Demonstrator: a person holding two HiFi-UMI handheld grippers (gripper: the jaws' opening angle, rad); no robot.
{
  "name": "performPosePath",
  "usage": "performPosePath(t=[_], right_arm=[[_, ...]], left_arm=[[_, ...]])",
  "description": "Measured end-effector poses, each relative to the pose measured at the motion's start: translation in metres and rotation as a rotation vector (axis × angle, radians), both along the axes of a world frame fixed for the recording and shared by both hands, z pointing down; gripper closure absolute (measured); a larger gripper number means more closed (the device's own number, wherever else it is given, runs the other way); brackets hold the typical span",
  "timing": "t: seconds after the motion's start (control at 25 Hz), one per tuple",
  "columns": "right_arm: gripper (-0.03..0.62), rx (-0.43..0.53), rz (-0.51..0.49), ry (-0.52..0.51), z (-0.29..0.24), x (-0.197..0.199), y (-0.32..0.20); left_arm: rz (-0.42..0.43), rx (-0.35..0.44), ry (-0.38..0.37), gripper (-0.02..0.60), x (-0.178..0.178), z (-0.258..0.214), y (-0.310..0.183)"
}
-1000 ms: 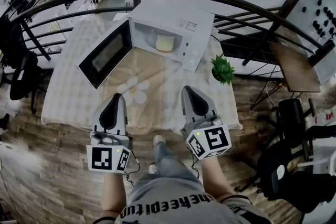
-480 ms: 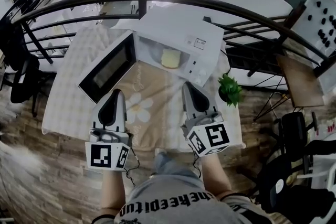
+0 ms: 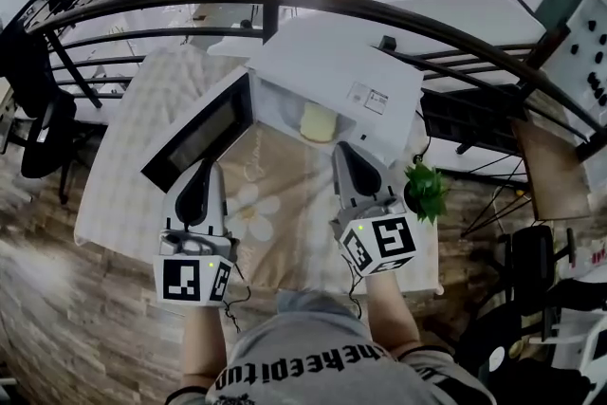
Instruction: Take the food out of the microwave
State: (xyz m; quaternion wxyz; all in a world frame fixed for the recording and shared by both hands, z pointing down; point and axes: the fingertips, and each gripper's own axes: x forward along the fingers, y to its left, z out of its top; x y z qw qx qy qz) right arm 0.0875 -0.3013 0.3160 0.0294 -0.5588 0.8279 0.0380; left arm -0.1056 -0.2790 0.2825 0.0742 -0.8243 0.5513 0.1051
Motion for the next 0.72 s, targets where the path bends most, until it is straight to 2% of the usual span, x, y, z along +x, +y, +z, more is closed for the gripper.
performPosePath(t=[0.2, 0.48, 0.72], right_arm=[[0.589, -0.038, -0.001, 0.100, 0.024, -0.003, -0.029], [0.588, -0.141, -0.023, 0.240, 0.076, -0.011, -0.064], [0.585, -0.222, -0.003, 0.370, 0.120, -0.014, -0.089]], left_arm=[[-0.028, -0.016, 0.006, 0.566, -0.005, 0.011, -0.014], [-0.066, -0.058, 0.008, 0.566, -0.015, 0.026, -0.031], [-0.086, -0.081, 0.007, 0.566, -0.022, 0.036, -0.040]])
